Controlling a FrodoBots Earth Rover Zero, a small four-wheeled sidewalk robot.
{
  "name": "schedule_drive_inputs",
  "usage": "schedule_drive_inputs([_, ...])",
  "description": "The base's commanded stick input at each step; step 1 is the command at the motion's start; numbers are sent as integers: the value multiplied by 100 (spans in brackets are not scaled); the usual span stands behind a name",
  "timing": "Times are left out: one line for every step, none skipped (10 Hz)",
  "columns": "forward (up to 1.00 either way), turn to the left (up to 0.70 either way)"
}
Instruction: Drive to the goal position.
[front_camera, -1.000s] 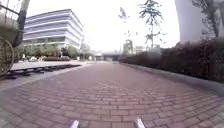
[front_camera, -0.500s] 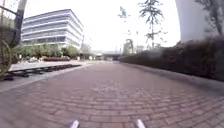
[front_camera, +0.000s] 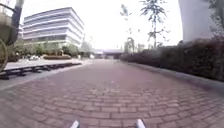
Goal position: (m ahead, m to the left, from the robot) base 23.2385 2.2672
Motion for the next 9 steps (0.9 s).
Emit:
schedule_drive_inputs([45,-27])
schedule_drive_inputs([45,-27])
schedule_drive_inputs([45,-27])
schedule_drive_inputs([45,-27])
schedule_drive_inputs([45,-27])
schedule_drive_inputs([45,-27])
schedule_drive_inputs([45,-27])
schedule_drive_inputs([45,-27])
schedule_drive_inputs([45,-27])
